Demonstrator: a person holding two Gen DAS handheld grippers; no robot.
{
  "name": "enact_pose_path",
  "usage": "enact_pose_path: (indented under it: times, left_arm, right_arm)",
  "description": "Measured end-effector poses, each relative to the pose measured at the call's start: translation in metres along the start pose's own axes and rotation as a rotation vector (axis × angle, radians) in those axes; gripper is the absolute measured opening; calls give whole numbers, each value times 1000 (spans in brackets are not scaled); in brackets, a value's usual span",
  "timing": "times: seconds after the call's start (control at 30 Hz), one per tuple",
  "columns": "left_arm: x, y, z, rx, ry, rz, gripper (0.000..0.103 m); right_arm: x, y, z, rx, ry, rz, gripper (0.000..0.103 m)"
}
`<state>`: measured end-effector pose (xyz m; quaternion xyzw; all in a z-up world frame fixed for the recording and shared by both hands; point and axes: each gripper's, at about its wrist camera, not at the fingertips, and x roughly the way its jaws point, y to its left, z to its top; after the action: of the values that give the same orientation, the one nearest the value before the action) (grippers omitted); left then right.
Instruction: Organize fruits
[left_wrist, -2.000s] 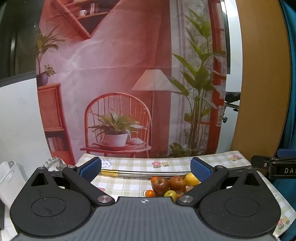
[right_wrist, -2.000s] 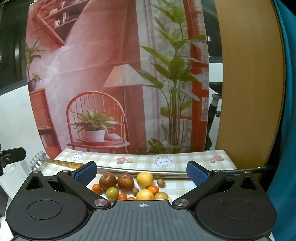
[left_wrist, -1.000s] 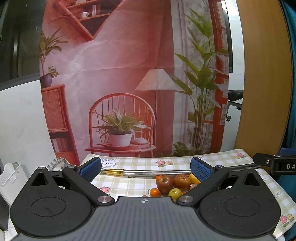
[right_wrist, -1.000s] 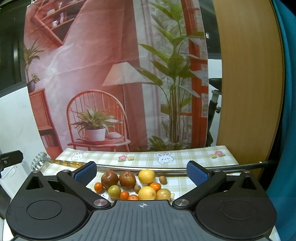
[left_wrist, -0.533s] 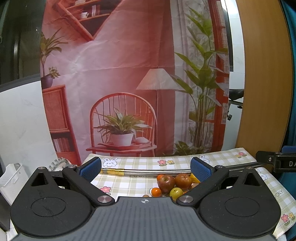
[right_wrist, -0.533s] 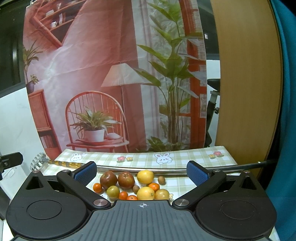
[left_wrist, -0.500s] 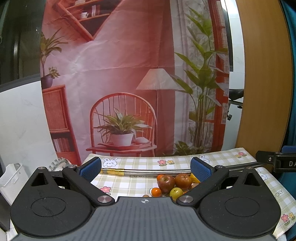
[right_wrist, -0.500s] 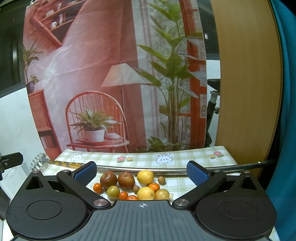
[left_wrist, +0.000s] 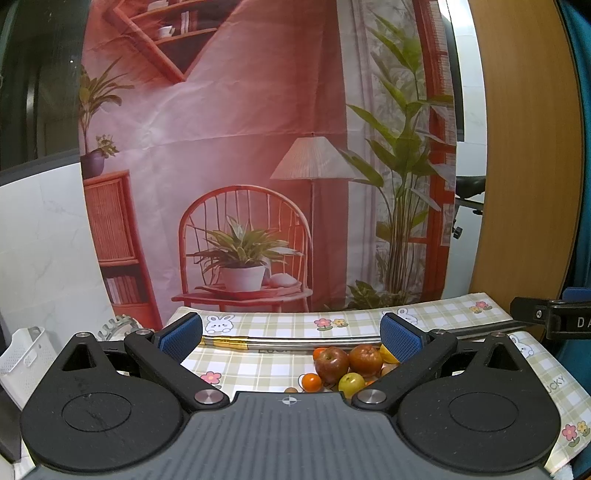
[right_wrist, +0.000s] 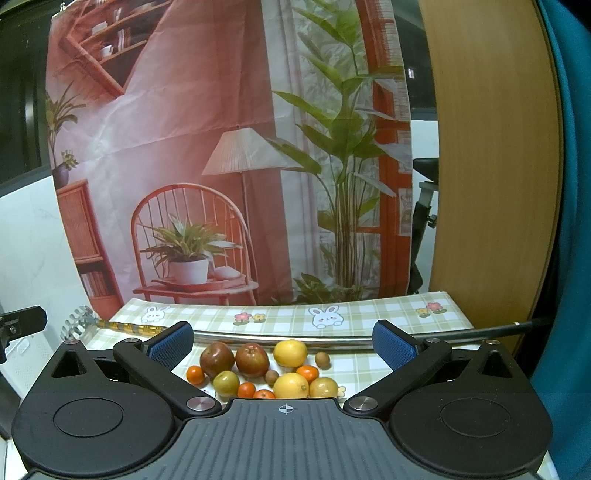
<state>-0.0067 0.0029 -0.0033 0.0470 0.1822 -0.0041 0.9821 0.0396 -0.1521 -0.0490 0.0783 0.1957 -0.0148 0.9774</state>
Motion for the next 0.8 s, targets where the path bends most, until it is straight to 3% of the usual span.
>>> enact_pose_path:
  times: [0.8]
  left_arm:
    - [2,-3,-3,21,2,2,103]
  right_arm:
    - [2,-1,-1,0,-1,0,103]
